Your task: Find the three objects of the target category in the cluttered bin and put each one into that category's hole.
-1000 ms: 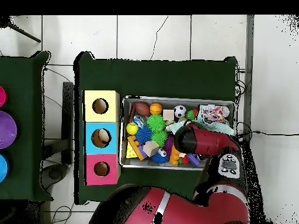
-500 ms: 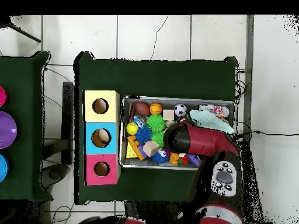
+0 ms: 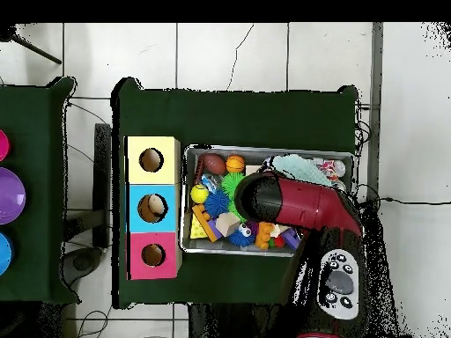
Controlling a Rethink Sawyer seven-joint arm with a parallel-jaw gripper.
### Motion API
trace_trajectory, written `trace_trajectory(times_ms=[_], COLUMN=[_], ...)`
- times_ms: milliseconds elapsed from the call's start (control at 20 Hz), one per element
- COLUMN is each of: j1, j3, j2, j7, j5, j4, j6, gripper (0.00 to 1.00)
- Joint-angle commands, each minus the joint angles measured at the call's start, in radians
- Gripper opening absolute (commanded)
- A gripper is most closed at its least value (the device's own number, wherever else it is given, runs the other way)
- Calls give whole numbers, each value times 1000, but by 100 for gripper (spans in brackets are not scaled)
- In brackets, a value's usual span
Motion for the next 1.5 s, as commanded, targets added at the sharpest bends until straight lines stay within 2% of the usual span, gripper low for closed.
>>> trace_trajectory(times_ms=[50, 300, 400, 550, 700, 1050, 1300, 1500], j1=[8, 1, 36, 129, 180, 240, 236, 218], j3=[149, 221, 202, 114, 66, -14, -38, -63], j2=[2, -5, -10, -11, -10, 3, 32, 57], j7=[97, 110, 159, 234, 241, 261, 238, 201], j5=[93, 177, 205, 210, 208, 219, 224, 196], j4=[65, 119, 128, 110, 101, 108, 123, 115], j6=[117, 149, 162, 179, 170, 163, 112, 73], gripper=[0, 0, 0, 0, 0, 0, 0, 0])
